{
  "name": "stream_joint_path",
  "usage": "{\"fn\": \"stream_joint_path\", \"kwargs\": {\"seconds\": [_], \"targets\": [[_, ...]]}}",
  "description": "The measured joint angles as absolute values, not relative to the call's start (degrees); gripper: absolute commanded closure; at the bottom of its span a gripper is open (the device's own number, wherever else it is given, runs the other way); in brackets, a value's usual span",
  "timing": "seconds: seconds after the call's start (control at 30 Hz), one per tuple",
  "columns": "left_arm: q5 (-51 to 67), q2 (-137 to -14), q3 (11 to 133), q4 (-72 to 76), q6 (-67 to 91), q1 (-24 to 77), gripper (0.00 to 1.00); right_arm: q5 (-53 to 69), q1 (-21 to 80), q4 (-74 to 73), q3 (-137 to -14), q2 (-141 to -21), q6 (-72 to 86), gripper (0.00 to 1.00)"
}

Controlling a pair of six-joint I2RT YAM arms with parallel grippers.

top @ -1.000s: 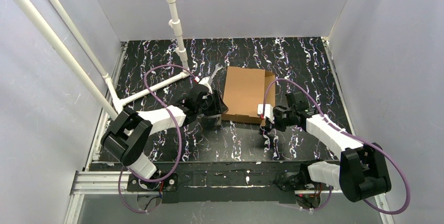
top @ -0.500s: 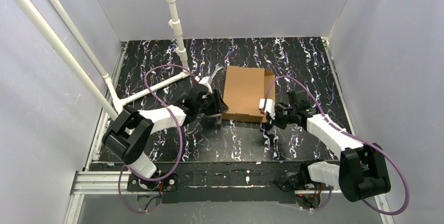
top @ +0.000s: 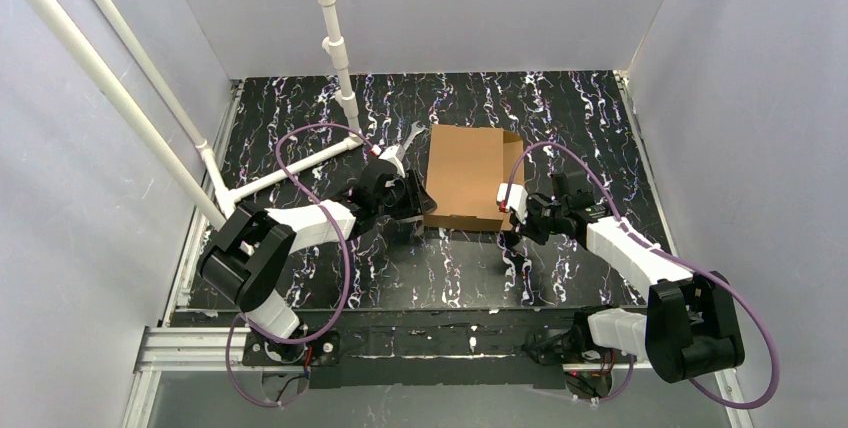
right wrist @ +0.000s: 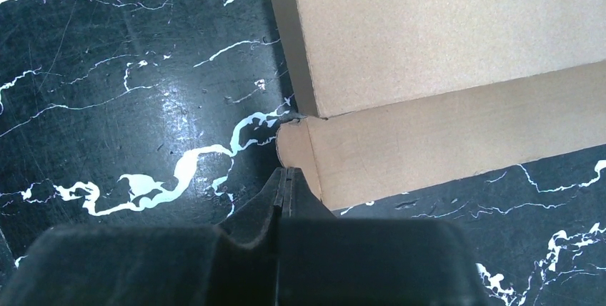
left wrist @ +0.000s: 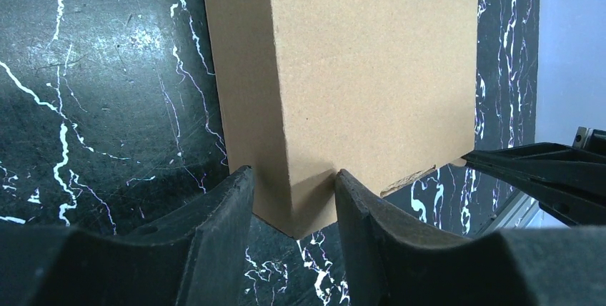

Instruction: Fold the paper box

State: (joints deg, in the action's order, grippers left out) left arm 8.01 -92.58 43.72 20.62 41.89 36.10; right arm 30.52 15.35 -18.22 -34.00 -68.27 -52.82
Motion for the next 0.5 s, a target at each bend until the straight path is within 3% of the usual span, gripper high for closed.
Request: {"fn": "stream_joint_path", "kwargs": {"seconds": [0.5], "targets": [[9.43,-93.49,44.10,21.26,42.02,35.64,0.58,29.34,15.00,-17.50,-34.39,-69.14,-50.30,0.99]]}}
